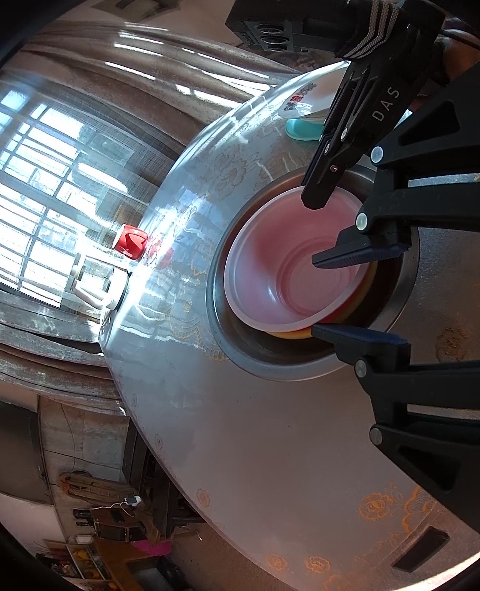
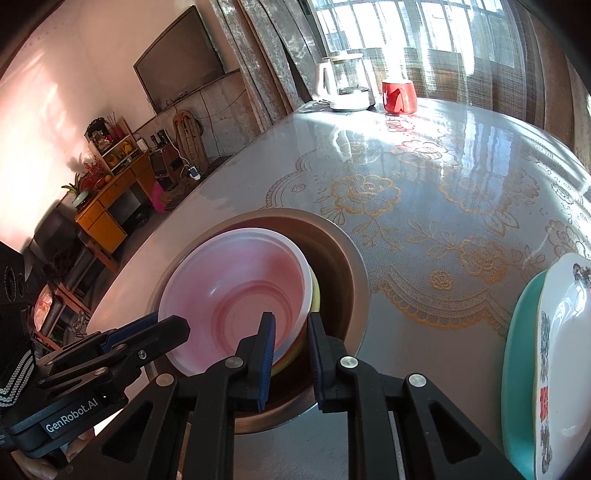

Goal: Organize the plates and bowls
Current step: 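Lower the red bowl into the yellow bowl inside the steel bowl, then open both tools and pull them back from the nested bowls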

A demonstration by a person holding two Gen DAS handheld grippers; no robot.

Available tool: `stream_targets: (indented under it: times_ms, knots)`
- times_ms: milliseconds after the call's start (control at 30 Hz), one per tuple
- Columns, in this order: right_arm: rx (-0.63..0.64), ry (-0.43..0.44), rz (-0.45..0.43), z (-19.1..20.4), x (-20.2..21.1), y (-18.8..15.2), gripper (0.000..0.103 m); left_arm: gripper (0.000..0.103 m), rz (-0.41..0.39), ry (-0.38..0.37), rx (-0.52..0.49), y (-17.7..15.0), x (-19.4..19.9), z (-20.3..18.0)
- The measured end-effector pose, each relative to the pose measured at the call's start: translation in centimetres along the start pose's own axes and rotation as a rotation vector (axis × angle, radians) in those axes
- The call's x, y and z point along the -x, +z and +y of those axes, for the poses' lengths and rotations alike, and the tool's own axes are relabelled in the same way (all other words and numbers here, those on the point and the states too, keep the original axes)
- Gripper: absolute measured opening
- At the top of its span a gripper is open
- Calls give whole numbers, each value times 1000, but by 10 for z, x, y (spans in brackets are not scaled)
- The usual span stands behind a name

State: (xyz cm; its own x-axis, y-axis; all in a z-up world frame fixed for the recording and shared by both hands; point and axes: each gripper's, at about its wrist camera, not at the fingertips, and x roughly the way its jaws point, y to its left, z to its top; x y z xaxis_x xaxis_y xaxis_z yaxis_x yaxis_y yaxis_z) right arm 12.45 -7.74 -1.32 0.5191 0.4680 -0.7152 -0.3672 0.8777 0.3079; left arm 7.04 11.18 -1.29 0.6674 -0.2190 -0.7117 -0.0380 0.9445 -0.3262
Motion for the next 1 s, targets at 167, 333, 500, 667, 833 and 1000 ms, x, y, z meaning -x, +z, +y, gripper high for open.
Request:
stream_targets:
  times_ms: [167, 333, 500, 667, 833, 1000]
  knots:
    - [-19, 17, -10, -2, 4, -3, 22, 33, -10, 6, -1, -1, 4, 0]
    - [-28, 31, -24, -2, 10, -9, 22, 35, -27, 16, -1, -3, 12, 0]
    - [-33, 36, -51, -1, 19, -15, 25, 40, -55, 47, -7, -6, 20, 0]
    - [-32, 16, -85, 0, 30, -21, 29, 41, -85, 86, -15, -10, 27, 2]
    - [-64, -8, -102, -8, 36, -29, 31, 46, -123, 127, -31, -16, 34, 2]
    - [-100, -27, -98, -17, 36, -35, 31, 46, -125, 135, -14, -22, 35, 8]
